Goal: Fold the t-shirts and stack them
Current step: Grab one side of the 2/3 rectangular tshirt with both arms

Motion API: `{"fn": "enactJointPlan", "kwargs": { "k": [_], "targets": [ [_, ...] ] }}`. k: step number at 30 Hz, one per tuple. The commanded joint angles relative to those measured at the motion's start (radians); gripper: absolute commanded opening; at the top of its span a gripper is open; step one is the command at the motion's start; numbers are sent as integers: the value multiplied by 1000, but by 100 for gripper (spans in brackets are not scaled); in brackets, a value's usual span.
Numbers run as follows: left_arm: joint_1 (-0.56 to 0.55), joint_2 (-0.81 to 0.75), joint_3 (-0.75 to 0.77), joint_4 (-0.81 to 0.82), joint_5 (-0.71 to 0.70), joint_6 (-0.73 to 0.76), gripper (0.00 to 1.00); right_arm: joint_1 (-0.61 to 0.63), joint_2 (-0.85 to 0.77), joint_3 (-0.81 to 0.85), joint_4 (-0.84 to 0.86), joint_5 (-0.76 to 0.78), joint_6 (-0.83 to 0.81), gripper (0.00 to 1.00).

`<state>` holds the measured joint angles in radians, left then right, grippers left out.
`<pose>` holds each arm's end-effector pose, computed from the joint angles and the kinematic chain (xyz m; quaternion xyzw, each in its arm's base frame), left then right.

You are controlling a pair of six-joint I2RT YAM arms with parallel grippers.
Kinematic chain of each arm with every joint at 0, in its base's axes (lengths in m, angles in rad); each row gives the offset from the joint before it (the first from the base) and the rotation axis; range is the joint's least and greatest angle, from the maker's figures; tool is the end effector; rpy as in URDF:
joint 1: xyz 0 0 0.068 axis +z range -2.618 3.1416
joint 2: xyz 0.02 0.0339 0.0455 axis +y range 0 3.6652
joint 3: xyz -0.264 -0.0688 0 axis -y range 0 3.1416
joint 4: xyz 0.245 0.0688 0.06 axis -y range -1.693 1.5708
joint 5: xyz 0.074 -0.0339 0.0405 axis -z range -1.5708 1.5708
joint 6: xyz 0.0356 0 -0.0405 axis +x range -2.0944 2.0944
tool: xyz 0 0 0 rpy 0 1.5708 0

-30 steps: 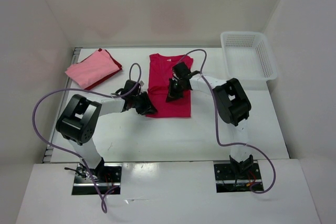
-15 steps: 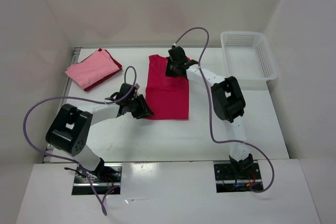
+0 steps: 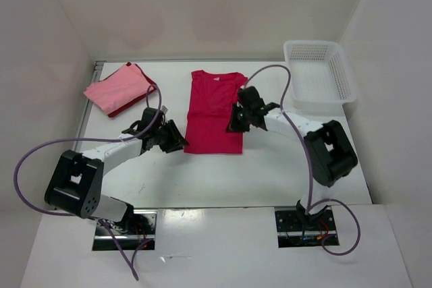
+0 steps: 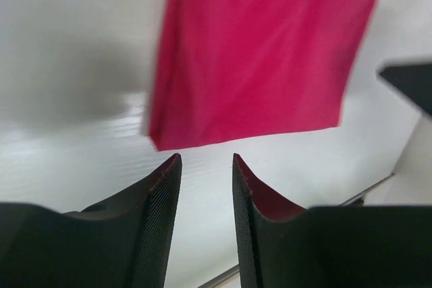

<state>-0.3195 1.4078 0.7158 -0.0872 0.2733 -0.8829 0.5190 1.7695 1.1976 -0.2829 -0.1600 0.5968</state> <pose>0.2639 -0.0974 0.1878 -0.2037 0.8927 -0.3197 0.2439 0.3291 0.1945 0.2078 0.0083 0.9340 0.2484 0.2567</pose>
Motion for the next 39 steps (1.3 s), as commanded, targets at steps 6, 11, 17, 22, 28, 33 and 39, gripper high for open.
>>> {"fn": "enactJointPlan", "kwargs": {
  "k": [6,11,17,22,28,33,39],
  "targets": [
    [5,109,-6,18,23,64,45,-69,-255,-353,59,-151,132,43],
    [5,167,-2,33,9,73,45,-88,-214,-401,59,-142,141,52],
    [5,218,-3,58,0,73,39,-88,-166,-392,91,-119,153,47],
    [5,218,7,58,0,73,30,-88,-119,-383,103,-119,153,39],
    [5,208,17,47,0,73,11,-88,-119,-392,114,-119,175,14],
    [5,113,17,-80,32,93,0,-88,-215,-405,24,-137,175,5],
    [5,-133,-39,-304,116,102,0,-45,-425,-516,-143,-196,204,4]
  ]
}}
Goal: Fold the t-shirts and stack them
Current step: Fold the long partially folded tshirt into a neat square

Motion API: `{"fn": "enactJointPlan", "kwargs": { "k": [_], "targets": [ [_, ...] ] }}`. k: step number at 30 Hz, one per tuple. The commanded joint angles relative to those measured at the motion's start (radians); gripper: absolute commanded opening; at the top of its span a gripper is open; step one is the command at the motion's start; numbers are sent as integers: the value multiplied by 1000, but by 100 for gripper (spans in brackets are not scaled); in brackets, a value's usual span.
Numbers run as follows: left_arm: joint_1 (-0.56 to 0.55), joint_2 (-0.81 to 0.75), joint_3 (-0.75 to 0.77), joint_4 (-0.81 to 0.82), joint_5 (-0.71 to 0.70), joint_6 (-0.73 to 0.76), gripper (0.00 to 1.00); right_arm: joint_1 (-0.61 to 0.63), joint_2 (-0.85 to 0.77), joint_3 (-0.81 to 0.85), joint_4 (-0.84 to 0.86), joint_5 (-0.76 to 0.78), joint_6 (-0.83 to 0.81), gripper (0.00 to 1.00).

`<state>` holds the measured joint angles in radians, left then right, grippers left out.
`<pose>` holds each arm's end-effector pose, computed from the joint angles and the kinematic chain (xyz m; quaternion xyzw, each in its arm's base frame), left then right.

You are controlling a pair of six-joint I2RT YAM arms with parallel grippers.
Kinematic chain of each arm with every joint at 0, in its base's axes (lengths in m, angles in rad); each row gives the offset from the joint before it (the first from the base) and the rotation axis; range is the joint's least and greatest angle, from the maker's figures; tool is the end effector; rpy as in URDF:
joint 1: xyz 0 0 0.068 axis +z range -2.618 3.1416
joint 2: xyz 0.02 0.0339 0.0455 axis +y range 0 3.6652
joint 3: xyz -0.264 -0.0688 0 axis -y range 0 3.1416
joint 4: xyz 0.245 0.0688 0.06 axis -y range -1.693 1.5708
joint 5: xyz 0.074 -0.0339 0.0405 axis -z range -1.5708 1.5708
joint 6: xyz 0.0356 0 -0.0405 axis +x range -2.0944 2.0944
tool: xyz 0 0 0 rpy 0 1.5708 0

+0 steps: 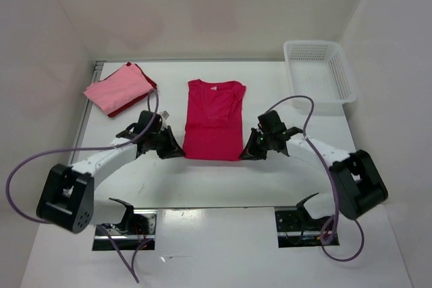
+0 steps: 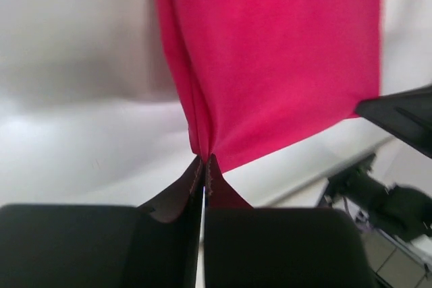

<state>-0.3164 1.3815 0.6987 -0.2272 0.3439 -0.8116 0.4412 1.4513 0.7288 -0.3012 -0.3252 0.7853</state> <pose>0.2474 -0.0936 0.1799 -0.1746 0.9171 -0.3077 0.1836 0.2375 0.1247 0.1666 0.1196 0.9436 0.2809 0.1283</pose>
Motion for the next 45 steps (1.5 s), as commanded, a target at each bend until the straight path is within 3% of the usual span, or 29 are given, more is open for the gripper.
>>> {"fn": "enactJointPlan", "kwargs": {
  "k": [1,5,9,13,22,29,31,33,37,41,44,45],
  "targets": [
    [2,-136,-36,-196,69,31,0,45,-133,-48,-153,-53,28,4],
    [2,-322,-10,-392,113,31,0,87,-282,-17,-303,-67,63,2],
    [25,-319,105,-391,145,-18,0,-40,-235,165,-374,-100,-27,2],
    [59,-86,331,-243,123,-18,0,-127,-27,416,-334,-81,-171,0],
    [168,432,718,-57,-22,-6,0,-216,545,1004,-302,-2,-253,0],
    [177,675,900,6,-85,-29,5,-226,851,1311,-312,2,-232,0],
    [177,718,950,31,-74,-43,12,-226,899,1401,-340,26,-219,4],
    [177,741,989,49,-62,-52,18,-226,919,1414,-328,26,-209,7],
    [177,722,1026,84,-62,-70,44,-226,894,1455,-317,26,-187,26],
    [177,619,905,155,-62,-70,45,-205,789,1388,-317,72,-231,40],
    [107,510,742,196,-74,-70,47,-184,655,1116,-239,72,-241,43],
    [90,499,673,206,-74,-70,47,-170,596,1059,-186,60,-241,40]
  ]
}}
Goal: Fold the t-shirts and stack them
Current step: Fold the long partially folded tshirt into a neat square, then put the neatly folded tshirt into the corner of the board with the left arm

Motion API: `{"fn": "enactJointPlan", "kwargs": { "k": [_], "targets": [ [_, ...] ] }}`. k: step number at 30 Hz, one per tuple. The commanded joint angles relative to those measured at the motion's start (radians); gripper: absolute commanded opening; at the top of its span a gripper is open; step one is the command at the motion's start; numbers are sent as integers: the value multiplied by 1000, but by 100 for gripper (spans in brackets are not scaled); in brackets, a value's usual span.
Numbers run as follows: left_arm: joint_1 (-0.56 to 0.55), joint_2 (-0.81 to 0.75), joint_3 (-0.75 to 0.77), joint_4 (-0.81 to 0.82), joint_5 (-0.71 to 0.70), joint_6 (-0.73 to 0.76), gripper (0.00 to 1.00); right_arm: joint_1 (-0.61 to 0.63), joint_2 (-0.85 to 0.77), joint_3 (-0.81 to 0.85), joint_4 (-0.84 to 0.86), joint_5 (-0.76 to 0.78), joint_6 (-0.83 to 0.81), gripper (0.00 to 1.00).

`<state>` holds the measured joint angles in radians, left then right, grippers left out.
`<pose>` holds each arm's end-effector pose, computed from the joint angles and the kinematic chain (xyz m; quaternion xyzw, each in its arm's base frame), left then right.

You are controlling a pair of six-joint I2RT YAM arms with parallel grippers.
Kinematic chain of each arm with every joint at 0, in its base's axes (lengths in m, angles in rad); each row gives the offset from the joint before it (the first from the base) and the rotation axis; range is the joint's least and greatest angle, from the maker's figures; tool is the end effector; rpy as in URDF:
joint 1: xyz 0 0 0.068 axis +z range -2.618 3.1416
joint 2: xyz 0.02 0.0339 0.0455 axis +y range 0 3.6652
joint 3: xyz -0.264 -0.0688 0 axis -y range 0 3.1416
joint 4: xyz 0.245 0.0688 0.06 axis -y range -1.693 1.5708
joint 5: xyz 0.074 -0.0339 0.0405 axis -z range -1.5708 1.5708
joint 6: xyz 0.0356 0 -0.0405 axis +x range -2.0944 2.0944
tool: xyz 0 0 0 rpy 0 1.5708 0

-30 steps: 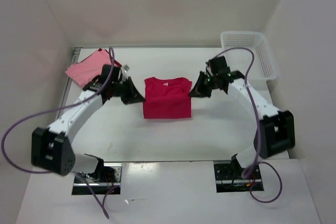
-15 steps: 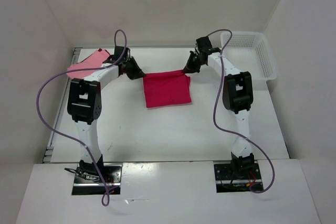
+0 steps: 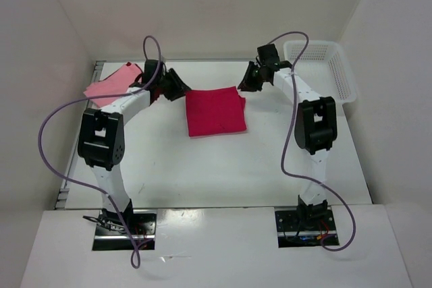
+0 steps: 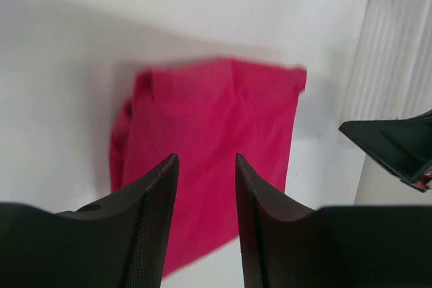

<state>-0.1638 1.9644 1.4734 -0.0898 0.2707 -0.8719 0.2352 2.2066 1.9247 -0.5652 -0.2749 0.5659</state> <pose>0.4485 -0.0838 0.2353 -0.2422 0.8401 -0.3362 0.3502 0.4844 0.1260 0.2343 0.1046 0.9218 0.2547 0.2729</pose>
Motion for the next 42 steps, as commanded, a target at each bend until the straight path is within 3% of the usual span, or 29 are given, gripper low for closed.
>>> {"fn": "enactJointPlan", "kwargs": {
  "k": [1,4,10,16,19,23,25,28,35,39,40,41,42],
  "targets": [
    [-80,-96,-131,77,19,-10,47,36,-183,-195,102,-28,-12,21],
    [-135,-96,-233,100,54,-19,47,62,-252,-437,183,-85,11,0],
    [-144,-95,-363,117,55,13,47,61,-272,-636,255,-90,0,0],
    [-144,-140,-496,128,55,22,47,52,-274,-723,238,-43,-9,0],
    [-144,-214,-519,128,42,22,56,52,-317,-744,238,-15,0,0],
    [-103,-315,-519,95,30,40,73,52,-370,-744,218,-6,0,9],
    [-82,-328,-519,85,-11,54,77,52,-415,-744,206,-6,0,22],
    [-45,-271,-506,94,-24,80,80,52,-479,-744,197,-30,-9,31],
    [-45,-27,-340,107,1,151,79,52,-594,-776,179,-76,-18,41],
    [-45,97,-266,131,21,160,71,52,-633,-794,169,-86,-8,41],
    [-63,120,-224,131,21,160,68,52,-649,-803,169,-86,-8,41],
    [-74,143,-200,131,33,160,54,52,-663,-803,169,-86,5,41],
    [-86,186,-181,131,48,160,47,52,-663,-803,180,-96,5,41]
  ]
}}
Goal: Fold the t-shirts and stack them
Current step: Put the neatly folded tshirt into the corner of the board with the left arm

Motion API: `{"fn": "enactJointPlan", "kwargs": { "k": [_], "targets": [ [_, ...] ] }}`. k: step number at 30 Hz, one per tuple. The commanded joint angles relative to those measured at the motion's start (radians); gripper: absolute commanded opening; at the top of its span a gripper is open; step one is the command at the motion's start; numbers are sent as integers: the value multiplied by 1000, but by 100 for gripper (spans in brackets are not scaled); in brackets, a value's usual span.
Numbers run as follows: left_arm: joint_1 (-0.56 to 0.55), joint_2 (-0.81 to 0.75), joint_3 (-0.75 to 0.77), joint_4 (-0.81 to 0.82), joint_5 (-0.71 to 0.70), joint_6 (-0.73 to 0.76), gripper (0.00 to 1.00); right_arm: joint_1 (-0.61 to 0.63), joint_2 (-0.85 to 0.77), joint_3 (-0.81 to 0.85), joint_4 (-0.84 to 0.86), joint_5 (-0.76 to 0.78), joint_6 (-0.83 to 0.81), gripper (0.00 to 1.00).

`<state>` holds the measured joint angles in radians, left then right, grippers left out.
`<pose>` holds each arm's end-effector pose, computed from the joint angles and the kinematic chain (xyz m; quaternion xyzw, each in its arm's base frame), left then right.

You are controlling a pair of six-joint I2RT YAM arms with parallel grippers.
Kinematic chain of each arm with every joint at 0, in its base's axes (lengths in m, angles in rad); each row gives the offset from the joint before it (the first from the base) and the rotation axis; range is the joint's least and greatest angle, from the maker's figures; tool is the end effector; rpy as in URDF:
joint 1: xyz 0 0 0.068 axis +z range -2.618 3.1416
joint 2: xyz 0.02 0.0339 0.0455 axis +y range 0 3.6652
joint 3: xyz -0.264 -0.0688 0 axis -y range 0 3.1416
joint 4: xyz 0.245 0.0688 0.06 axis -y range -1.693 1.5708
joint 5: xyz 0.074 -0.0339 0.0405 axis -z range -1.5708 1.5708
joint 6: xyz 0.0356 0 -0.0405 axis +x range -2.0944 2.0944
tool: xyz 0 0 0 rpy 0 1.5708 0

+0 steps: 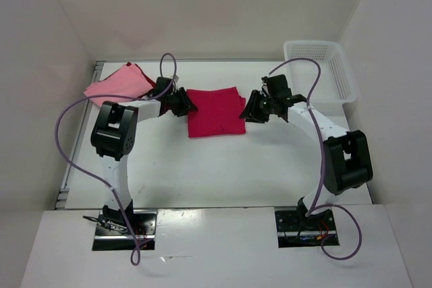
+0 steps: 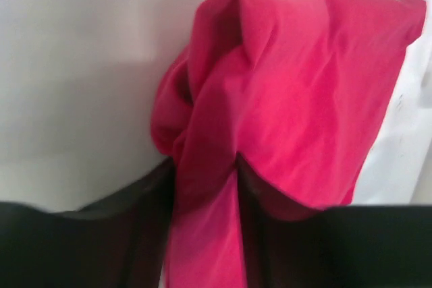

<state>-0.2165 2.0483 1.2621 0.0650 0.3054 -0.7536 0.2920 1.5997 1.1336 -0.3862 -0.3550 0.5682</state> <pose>0.4254 -0.1045 0.1457 -0.1785 0.8849 -0.3125 0.2957 0.3260 0.1109 0.2400 0.0654 0.9212 0.2945 0.2456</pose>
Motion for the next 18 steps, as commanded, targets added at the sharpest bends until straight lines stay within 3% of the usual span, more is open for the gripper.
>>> {"fn": "enactJointPlan", "kwargs": {
  "k": [1,2,3,7,13,18],
  "targets": [
    [-62,121,51,-15,38,13,43,-5,-66,-21,1,-16,2,41],
    [-76,151,90,-4,50,1,38,-5,-66,-21,1,-25,12,41],
    [-90,161,111,-4,60,0,27,-16,-66,-21,1,-35,12,41],
    [-126,151,238,-17,93,-53,7,-53,-75,-21,-8,-44,12,41],
    [-69,75,525,-123,90,-52,3,-62,-106,-89,-8,-87,21,41],
    [127,-8,683,-180,123,-52,5,-62,-118,-133,-8,-87,10,41]
  ]
}}
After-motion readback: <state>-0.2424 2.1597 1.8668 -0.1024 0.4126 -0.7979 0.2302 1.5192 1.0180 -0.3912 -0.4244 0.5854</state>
